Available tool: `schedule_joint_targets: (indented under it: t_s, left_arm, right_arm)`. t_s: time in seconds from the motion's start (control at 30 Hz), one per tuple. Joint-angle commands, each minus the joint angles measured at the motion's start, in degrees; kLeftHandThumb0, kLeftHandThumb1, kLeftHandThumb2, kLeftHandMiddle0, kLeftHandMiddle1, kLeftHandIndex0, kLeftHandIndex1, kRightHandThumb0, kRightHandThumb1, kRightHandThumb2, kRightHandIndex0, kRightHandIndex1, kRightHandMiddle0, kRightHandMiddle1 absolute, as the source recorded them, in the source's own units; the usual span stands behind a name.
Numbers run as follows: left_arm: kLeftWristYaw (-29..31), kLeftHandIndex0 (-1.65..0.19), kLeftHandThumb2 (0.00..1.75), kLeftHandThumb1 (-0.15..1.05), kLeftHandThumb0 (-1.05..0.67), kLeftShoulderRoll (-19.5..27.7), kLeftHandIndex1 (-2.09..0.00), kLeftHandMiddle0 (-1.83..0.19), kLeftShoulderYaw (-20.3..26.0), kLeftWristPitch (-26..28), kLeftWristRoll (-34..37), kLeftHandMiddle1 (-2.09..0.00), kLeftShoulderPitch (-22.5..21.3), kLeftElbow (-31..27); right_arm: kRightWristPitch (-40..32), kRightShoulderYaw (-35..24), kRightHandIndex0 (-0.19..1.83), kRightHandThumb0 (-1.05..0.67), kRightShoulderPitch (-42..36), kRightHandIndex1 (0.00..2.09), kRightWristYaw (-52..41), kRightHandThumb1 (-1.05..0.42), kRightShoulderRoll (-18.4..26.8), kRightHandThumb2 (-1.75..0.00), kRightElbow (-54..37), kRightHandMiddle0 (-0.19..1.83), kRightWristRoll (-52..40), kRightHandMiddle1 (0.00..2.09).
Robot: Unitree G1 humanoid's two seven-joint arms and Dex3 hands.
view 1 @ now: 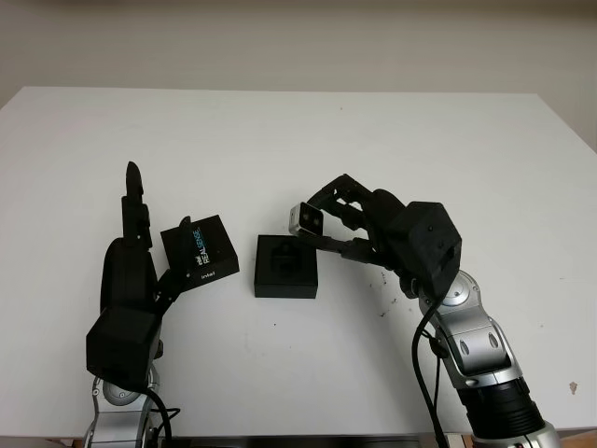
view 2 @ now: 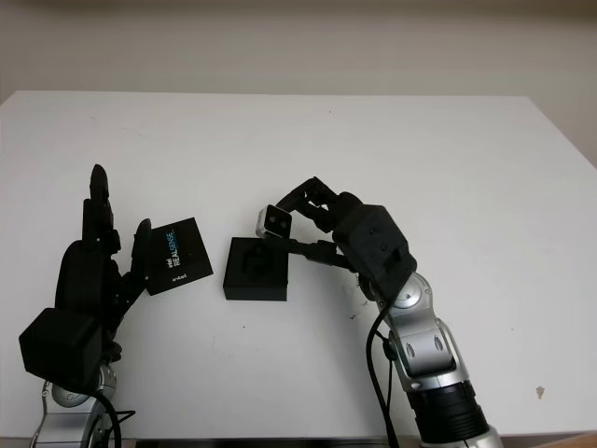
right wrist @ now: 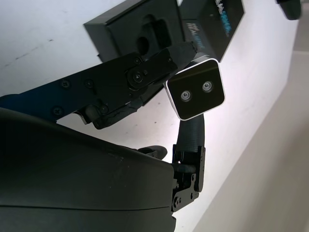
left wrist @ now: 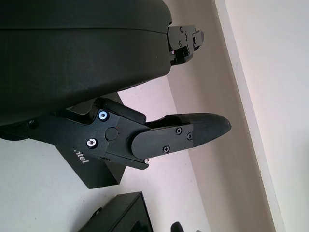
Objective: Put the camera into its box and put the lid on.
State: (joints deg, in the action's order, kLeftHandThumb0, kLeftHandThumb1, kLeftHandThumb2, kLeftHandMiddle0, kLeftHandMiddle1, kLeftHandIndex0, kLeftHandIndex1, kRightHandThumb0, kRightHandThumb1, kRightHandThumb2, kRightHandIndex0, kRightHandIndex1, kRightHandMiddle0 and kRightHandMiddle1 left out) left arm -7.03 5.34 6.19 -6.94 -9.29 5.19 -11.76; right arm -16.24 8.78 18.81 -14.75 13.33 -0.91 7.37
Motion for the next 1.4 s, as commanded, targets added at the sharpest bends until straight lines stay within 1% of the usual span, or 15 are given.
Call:
schedule_joint_targets:
  t_s: [0.0, 0.13, 0.37, 0.57, 0.77, 0.9, 1.07, 1.27, 1.37]
  left_arm:
    - [-0.5, 0.14, 0.58, 1.05, -0.63, -0.5, -0.05, 0.13, -0.3, -0.9, -0.2, -0.05, -0.6, 0.5]
    - [-0.8, 0.14, 0.58, 1.05, -0.63, -0.8, -0.05, 0.13, -0.4, -0.6, -0.1, -0.06, -0.5, 0.2]
    - [-0.8, 0.14, 0.56, 1.05, -0.65, -0.9, -0.05, 0.13, -0.4, 0.6, -0.3, -0.05, -0.3, -0.6]
    - [-1.0, 0.14, 0.56, 1.05, -0.64, -1.0, -0.05, 0.13, -0.4, 0.8, -0.5, -0.06, -0.5, -0.6]
    - [-1.2, 0.14, 0.57, 1.05, -0.64, -0.8, -0.05, 0.13, -0.3, 0.4, -0.5, -0.05, -0.7, -0.2]
    - [-1.1, 0.14, 0.57, 1.05, -0.65, -1.1, -0.05, 0.12, -0.4, 1.2, -0.5, -0.05, -0.3, -1.0]
    - [-0.9, 0.15, 0.56, 1.05, -0.65, -1.2, -0.05, 0.13, -0.6, 1.6, -0.1, -0.05, -0.4, -1.2]
    - [-1.0, 0.15, 0.57, 1.05, -0.63, -1.3, -0.05, 0.13, -0.9, 1.3, -0.2, -0.05, -0.8, -0.9]
    - [-0.9, 0.15, 0.57, 1.05, -0.62, -1.3, -0.05, 0.14, -0.9, 1.4, -0.2, -0.05, -0.8, -0.8]
  right_arm:
    - [1.5, 0.4, 0.3, -0.39, 1.5, 0.1, -0.3, -1.02, 0.5, -0.05, 0.9, 0.2, 0.5, 2.09]
    - [2.8, 0.5, 0.3, -0.38, 2.3, 0.09, -0.8, -1.02, 0.1, -0.05, 2.5, 0.21, 0.9, 2.09]
    - [6.5, 1.0, 0.3, -0.4, 3.7, 0.09, -1.7, -1.01, -0.1, -0.05, 5.4, 0.22, 1.0, 2.09]
    - [7.5, 2.0, 0.31, -0.42, 4.4, 0.08, -2.1, -1.01, -0.4, -0.05, 6.4, 0.24, 1.7, 2.03]
    - [3.8, 2.1, 0.32, -0.38, 3.4, 0.08, -2.8, -1.0, -2.1, -0.05, 3.5, 0.24, 0.4, 2.02]
    - [1.5, 2.7, 0.33, -0.39, 1.7, 0.08, -2.2, -1.01, -2.9, -0.05, 0.7, 0.24, 1.0, 2.03]
    - [-1.7, 3.2, 0.34, -0.4, -1.0, 0.09, -0.4, -1.02, -4.1, -0.06, -2.6, 0.29, 1.5, 2.09]
    - [-3.5, 3.8, 0.34, -0.39, -3.5, 0.08, 0.9, -1.03, -4.3, -0.06, -6.0, 0.24, 2.3, 2.09]
    - [-2.8, 3.8, 0.34, -0.39, -4.6, 0.08, 1.8, -1.04, -4.4, -0.06, -6.3, 0.23, 2.5, 2.09]
